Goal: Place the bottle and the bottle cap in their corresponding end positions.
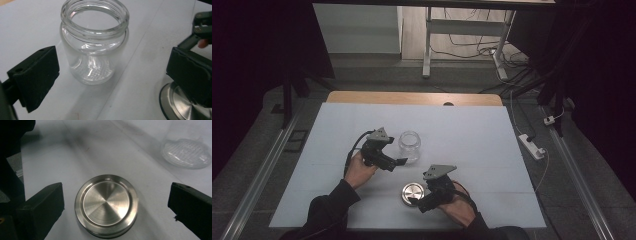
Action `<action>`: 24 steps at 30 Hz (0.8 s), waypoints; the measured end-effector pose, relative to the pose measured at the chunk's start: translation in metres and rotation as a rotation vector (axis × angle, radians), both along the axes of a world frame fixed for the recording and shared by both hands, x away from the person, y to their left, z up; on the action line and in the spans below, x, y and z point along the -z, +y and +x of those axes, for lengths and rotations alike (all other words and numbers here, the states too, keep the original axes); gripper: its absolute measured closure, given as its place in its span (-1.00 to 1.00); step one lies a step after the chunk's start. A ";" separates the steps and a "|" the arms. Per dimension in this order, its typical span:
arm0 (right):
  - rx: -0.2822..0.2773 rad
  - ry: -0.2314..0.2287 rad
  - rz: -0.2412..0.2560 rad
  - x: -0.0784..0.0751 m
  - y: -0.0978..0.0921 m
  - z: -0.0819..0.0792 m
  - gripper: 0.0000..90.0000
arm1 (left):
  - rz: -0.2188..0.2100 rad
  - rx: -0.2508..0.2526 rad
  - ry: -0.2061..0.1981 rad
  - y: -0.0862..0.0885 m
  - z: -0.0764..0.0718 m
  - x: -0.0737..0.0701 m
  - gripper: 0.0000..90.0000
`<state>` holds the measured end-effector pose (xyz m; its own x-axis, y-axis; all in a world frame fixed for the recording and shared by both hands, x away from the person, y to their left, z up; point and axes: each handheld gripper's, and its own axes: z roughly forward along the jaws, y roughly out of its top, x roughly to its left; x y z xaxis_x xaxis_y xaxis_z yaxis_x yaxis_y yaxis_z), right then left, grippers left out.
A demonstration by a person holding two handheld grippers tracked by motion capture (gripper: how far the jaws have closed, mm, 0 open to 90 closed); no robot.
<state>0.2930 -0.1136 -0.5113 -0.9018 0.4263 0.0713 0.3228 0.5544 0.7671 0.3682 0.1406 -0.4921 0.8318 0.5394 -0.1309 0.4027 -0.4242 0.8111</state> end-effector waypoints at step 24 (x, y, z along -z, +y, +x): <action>0.068 -0.059 0.007 -0.019 -0.025 0.006 -1.00 | -0.050 0.033 -0.006 0.018 -0.042 -0.015 -1.00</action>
<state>0.2986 -0.1381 -0.4926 -0.8733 0.4867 0.0225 0.3142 0.5273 0.7895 0.3260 0.1583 -0.4772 0.8501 0.5042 -0.1520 0.3840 -0.3960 0.8341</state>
